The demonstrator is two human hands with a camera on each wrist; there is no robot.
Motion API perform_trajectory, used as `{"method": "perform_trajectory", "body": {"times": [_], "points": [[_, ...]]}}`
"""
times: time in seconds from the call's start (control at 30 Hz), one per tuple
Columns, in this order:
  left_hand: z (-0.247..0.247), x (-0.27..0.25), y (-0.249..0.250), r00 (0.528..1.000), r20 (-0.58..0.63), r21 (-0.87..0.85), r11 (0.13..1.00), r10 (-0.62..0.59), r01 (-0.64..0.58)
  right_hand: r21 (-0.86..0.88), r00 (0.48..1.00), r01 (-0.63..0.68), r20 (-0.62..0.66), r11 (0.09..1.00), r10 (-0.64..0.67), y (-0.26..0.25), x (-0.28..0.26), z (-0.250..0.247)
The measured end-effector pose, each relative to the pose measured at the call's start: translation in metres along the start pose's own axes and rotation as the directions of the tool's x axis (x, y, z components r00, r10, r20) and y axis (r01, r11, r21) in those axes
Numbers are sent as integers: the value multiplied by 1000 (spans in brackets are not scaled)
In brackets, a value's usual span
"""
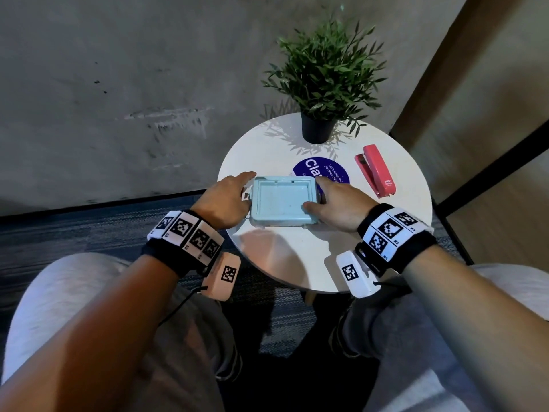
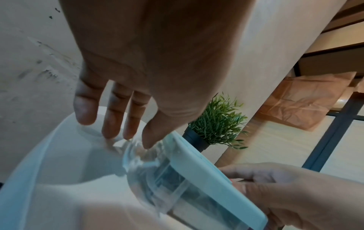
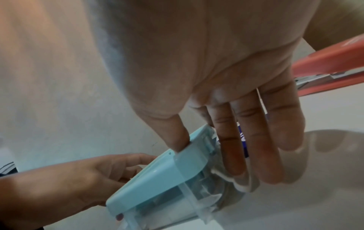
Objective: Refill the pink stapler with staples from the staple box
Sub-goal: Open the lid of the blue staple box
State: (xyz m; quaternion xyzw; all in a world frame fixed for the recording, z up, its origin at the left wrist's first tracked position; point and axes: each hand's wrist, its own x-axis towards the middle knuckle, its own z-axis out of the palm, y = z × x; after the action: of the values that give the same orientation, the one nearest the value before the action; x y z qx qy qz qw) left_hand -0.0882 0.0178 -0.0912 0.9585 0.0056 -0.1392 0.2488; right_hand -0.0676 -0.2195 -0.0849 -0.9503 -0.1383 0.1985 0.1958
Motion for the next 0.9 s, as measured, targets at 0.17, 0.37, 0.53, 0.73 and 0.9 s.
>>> {"method": "perform_trajectory", "body": {"times": [0.17, 0.37, 0.53, 0.73, 0.9], "points": [[-1, 1, 1, 997, -80, -25, 1000, -20, 18, 30, 1000, 4, -3, 1000, -4, 0, 1, 1], [3, -1, 8, 990, -118, -110, 992, -78, 65, 45, 999, -13, -31, 999, 14, -2, 0, 2], [7, 1, 9, 989, -132, 9, 998, -64, 66, 40, 999, -32, -27, 999, 33, -3, 4, 2], [7, -4, 14, 986, -162, 108, 992, -43, 61, -47, 997, -22, -75, 999, 18, -4, 3, 3], [8, -6, 17, 985, -168, 115, 992, -35, 54, -50, 997, -36, -77, 998, 32, -5, 2, 2]]}}
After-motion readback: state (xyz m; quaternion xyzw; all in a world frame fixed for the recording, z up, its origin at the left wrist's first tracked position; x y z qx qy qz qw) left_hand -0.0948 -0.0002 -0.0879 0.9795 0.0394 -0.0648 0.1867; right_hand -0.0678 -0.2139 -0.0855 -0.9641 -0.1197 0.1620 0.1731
